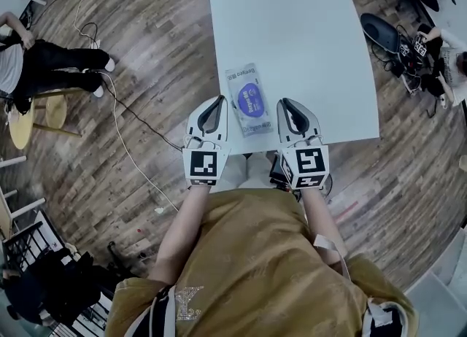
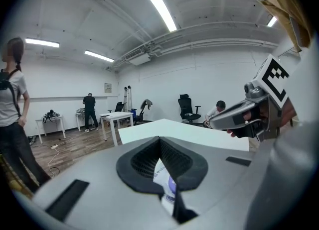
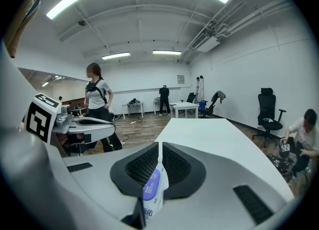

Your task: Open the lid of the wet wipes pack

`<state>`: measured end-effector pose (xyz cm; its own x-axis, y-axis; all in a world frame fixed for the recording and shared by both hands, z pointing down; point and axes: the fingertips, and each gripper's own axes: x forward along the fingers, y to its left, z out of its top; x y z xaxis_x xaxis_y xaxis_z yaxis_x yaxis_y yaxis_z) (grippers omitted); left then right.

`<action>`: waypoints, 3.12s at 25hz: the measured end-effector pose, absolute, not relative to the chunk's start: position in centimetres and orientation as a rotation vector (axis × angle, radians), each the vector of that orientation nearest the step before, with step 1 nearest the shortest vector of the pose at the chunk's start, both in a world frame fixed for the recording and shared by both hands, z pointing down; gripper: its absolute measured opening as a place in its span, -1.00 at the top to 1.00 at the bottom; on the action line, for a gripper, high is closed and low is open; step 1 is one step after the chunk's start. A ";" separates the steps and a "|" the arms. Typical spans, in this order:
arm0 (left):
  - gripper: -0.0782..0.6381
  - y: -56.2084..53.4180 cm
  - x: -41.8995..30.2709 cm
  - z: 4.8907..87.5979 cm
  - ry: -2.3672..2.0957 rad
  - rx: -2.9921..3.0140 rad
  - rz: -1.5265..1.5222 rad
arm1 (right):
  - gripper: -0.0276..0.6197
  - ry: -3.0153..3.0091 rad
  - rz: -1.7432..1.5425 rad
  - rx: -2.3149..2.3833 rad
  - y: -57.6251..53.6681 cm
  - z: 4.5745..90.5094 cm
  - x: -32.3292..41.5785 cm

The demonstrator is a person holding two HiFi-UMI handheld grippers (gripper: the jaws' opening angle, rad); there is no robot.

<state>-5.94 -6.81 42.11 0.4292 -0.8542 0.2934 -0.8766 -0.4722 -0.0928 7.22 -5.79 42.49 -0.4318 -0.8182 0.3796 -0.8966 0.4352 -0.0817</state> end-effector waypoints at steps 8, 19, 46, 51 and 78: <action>0.77 -6.1 -5.4 46.6 -1.476 2.537 0.586 | 0.89 -2.328 0.559 1.389 -6.1 47.9 6.3; 0.77 -4.3 -2.9 52.2 -1.257 2.501 0.716 | 0.81 -2.210 0.638 1.288 -5.9 53.5 5.1; 0.77 -0.5 -0.8 61.1 -0.842 2.363 0.978 | 0.79 -2.046 0.792 1.217 -8.2 59.4 3.2; 0.77 -0.5 -1.1 61.7 -0.817 2.334 0.986 | 0.79 -2.026 0.827 1.224 -8.7 59.7 2.8; 0.77 0.1 -0.6 62.3 -0.761 2.321 1.020 | 0.79 -1.900 1.117 1.151 -8.8 60.8 2.8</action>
